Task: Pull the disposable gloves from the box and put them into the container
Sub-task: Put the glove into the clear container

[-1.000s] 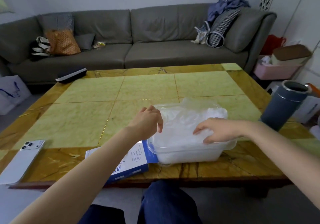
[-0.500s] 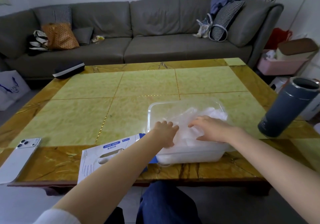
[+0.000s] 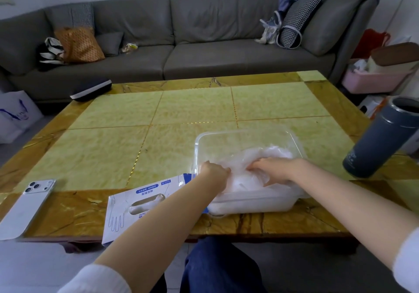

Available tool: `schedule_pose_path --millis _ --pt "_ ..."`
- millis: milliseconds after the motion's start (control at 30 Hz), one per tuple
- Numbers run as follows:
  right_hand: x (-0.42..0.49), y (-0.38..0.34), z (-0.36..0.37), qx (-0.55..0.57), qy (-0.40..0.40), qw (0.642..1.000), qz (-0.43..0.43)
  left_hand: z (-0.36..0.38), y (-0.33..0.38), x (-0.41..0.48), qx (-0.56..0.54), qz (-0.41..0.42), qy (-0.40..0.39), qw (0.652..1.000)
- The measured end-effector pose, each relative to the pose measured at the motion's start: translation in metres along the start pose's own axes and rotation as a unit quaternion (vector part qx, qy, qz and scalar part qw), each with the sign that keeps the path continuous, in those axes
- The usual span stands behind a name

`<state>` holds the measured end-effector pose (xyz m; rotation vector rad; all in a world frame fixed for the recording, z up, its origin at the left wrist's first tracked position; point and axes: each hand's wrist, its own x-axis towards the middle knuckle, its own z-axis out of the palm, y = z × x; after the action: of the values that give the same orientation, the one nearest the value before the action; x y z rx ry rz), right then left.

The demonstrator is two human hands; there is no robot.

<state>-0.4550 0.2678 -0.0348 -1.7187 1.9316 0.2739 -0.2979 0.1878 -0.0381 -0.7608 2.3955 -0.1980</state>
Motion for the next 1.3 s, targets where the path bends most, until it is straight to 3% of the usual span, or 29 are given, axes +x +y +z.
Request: schedule_pose_path --millis 267,367,500,600,700,800,1000,1200,1300 --pt "-0.025 -0.016 -0.026 -0.021 0.056 0.998 0.012 -0.016 -0.014 -0.017 -0.026 0.042 0.043 0.998" --pt "-0.043 -0.043 -0.042 -0.076 0.155 0.985 -0.004 -0.025 -0.026 -0.033 -0.129 0.043 0.130 0.982" --pt "-0.050 -0.091 -0.038 -0.013 0.358 0.926 -0.121 -0.006 -0.053 -0.069 -0.215 0.007 0.355 0.910" --pt "-0.045 -0.127 -0.024 0.005 0.423 0.881 -0.213 0.036 -0.079 -0.092 -0.243 -0.073 0.364 0.896" --pt "-0.031 -0.164 -0.007 0.002 0.416 0.871 -0.261 0.086 -0.099 -0.108 -0.266 -0.161 0.281 0.908" --pt "-0.013 -0.201 0.013 0.029 0.371 0.886 -0.279 0.128 -0.106 -0.121 -0.286 -0.215 0.217 0.908" --pt "0.031 -0.239 0.072 0.070 0.194 0.962 -0.182 0.166 -0.099 -0.132 -0.375 -0.220 0.242 0.867" --pt "0.052 -0.242 0.096 0.097 0.258 0.955 -0.111 0.180 -0.096 -0.133 -0.421 -0.211 0.282 0.836" --pt "0.057 -0.248 0.098 0.169 0.288 0.940 -0.071 0.185 -0.095 -0.130 -0.427 -0.216 0.290 0.829"
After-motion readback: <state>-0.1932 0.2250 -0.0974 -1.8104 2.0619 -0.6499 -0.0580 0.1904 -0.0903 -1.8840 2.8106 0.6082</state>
